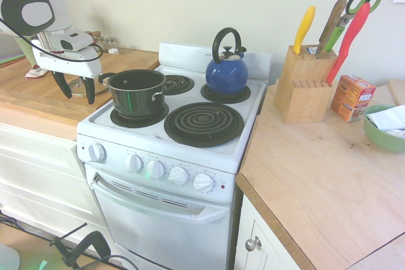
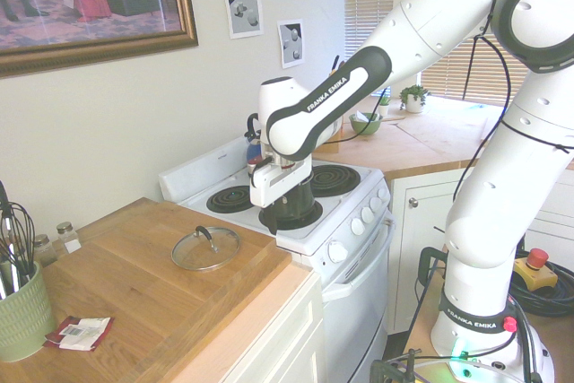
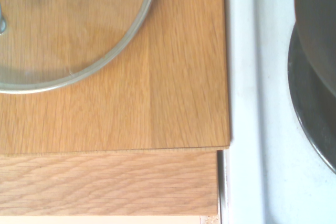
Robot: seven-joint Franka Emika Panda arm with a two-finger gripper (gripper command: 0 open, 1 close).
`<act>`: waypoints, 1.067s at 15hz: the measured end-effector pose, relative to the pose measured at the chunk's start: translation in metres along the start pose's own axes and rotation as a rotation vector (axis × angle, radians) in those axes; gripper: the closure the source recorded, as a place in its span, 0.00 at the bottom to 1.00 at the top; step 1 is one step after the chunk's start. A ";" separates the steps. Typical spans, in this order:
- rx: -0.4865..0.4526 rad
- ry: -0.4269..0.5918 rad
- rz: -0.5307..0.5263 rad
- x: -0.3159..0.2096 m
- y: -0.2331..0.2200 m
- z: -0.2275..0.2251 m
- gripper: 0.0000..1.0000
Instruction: Cover the lid of the pot
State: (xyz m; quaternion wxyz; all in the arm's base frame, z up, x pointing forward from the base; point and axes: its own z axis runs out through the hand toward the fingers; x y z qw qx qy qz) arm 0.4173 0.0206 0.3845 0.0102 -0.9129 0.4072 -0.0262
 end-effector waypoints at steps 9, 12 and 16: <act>0.041 0.106 -0.022 0.000 -0.070 -0.067 0.00; 0.045 0.128 -0.040 -0.001 -0.110 -0.091 0.00; 0.017 0.072 0.026 0.013 -0.158 -0.051 0.00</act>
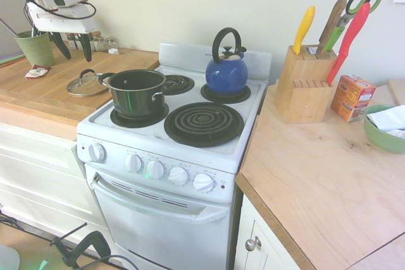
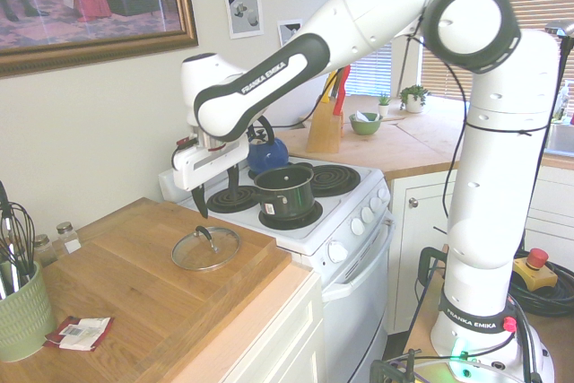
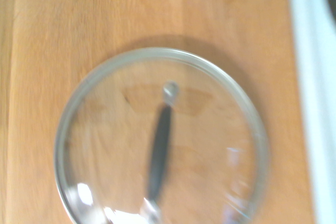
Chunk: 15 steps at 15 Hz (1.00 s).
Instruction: Cover the lid of the pot
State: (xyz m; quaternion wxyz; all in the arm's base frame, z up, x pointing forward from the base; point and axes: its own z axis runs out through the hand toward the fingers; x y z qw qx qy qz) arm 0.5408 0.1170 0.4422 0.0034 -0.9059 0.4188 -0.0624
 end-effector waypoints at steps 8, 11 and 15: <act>-0.037 0.004 0.187 -0.001 -0.036 0.045 0.00; -0.031 -0.001 0.184 0.007 -0.038 0.066 0.00; -0.009 0.006 0.158 0.015 -0.040 0.072 1.00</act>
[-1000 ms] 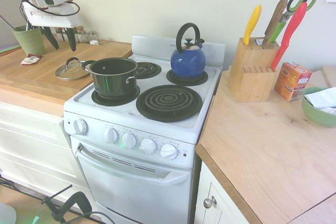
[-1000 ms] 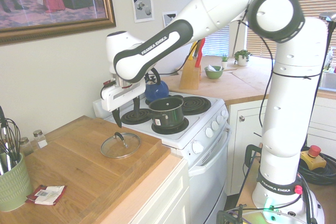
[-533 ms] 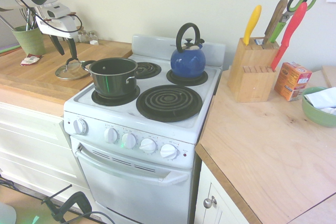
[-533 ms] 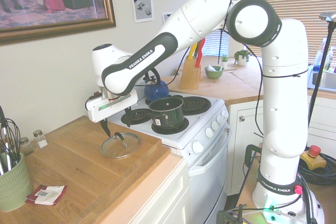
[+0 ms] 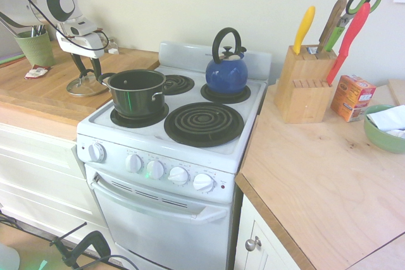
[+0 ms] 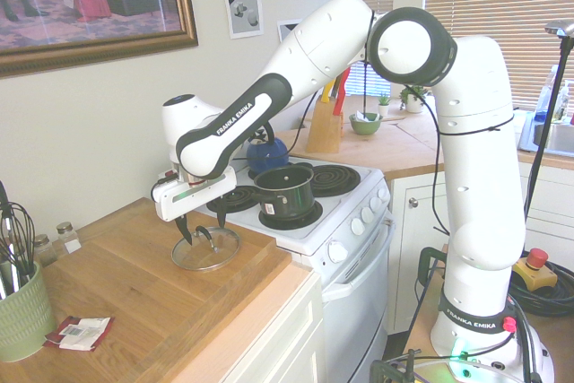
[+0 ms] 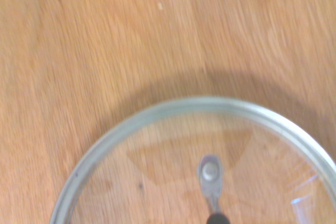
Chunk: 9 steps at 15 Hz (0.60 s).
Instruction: Cover the lid of the pot
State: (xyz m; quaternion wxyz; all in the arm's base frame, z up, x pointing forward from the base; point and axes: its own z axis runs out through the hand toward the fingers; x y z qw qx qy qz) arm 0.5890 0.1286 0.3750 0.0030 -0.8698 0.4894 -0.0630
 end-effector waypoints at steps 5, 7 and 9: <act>0.008 0.003 -0.019 -0.001 -0.002 -0.002 1.00; 0.008 0.003 -0.024 -0.002 -0.002 -0.002 1.00; 0.008 0.002 -0.031 -0.005 -0.003 -0.002 1.00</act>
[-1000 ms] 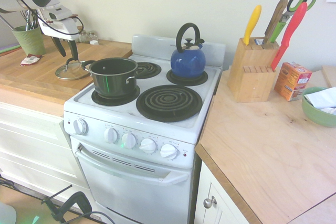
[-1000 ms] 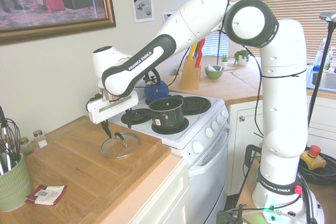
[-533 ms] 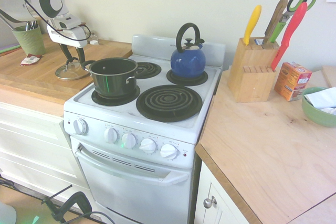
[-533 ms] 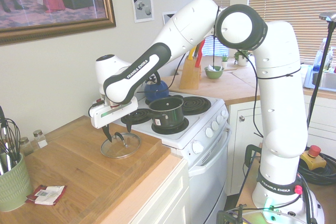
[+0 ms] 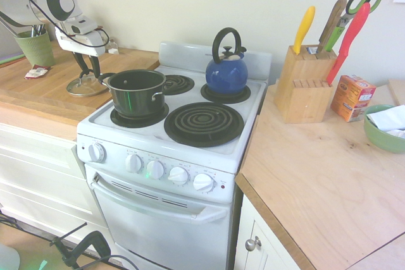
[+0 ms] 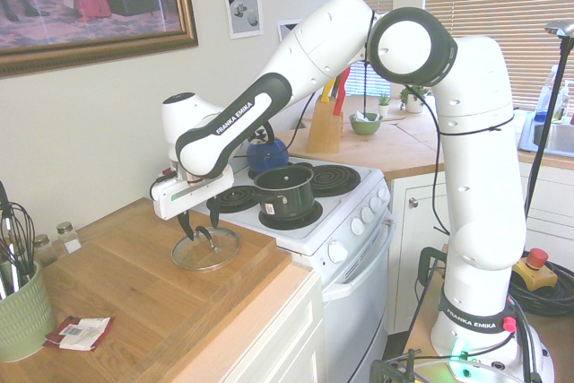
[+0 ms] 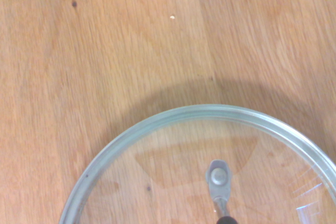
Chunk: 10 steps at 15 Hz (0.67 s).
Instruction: Cover the lid of the pot
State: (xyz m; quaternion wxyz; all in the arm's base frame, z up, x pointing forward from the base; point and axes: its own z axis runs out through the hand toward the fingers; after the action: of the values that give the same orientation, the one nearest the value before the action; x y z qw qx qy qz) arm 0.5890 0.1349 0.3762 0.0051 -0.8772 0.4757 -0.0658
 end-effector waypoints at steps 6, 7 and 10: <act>0.004 -0.005 -0.006 -0.004 -0.003 0.006 1.00; 0.007 -0.006 -0.003 -0.003 -0.003 0.006 1.00; 0.012 -0.007 -0.001 0.000 -0.002 0.006 1.00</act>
State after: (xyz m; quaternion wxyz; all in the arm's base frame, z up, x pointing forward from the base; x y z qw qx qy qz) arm 0.5915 0.1357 0.3706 0.0120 -0.8776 0.4747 -0.0658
